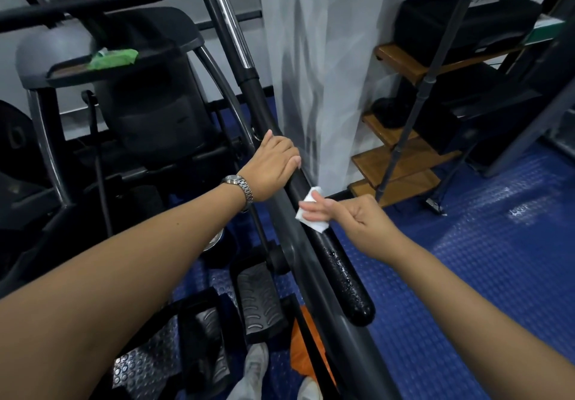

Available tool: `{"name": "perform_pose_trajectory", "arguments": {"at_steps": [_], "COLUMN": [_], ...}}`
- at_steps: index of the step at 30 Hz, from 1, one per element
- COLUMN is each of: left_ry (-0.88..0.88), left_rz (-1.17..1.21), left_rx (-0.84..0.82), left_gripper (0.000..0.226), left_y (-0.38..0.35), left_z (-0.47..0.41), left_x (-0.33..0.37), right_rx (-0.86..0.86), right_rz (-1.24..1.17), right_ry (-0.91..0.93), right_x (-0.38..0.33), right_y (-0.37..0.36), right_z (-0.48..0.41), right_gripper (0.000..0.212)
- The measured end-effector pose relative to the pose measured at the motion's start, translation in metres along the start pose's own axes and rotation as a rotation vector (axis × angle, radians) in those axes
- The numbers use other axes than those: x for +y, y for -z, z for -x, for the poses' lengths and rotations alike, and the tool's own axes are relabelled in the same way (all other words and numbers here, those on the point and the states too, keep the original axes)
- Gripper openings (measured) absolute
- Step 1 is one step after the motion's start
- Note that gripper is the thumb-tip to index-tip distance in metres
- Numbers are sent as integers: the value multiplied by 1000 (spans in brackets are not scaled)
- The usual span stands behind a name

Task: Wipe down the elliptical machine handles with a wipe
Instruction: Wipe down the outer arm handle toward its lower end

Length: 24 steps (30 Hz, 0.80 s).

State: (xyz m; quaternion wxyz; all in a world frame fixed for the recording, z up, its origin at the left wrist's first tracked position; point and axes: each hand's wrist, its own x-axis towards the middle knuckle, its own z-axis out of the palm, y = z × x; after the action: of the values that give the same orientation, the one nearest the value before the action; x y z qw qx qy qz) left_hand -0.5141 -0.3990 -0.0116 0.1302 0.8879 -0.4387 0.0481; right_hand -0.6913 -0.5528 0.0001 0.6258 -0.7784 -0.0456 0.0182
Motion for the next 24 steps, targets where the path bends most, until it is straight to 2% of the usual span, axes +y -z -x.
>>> {"name": "perform_pose_trajectory", "arguments": {"at_steps": [3,6,8,11,12,17,24], "left_ry": [-5,-13,-12,-6,-3,-5,9], "left_rz": [1,19,27,18,14,26,7], "left_rx": [-2,19,26,13,3,11,-30], "left_gripper": [54,54,53,54,54,53,54], "left_y": [-2,-3,-3,-1,-1,-3,-1], "left_z": [-1,-1,-1,-1,-2,-2,-2], "left_x": [-1,-2,-2,-1,-1,-2,-1], "right_rx": [-15,18,65,105,107,84,65], "right_rz": [-100,-180,-222,-216,-231,-253,-304], "right_ry": [-14,-53,-45,-46,-49,-105,-40], "right_x": [9,15,14,12,13,14,15], "right_y": [-2,4,3,-2,-1,8,-2], "right_z": [11,21,17,7,8,23,12], "right_gripper": [85,66,65,24,19,19,30]}}
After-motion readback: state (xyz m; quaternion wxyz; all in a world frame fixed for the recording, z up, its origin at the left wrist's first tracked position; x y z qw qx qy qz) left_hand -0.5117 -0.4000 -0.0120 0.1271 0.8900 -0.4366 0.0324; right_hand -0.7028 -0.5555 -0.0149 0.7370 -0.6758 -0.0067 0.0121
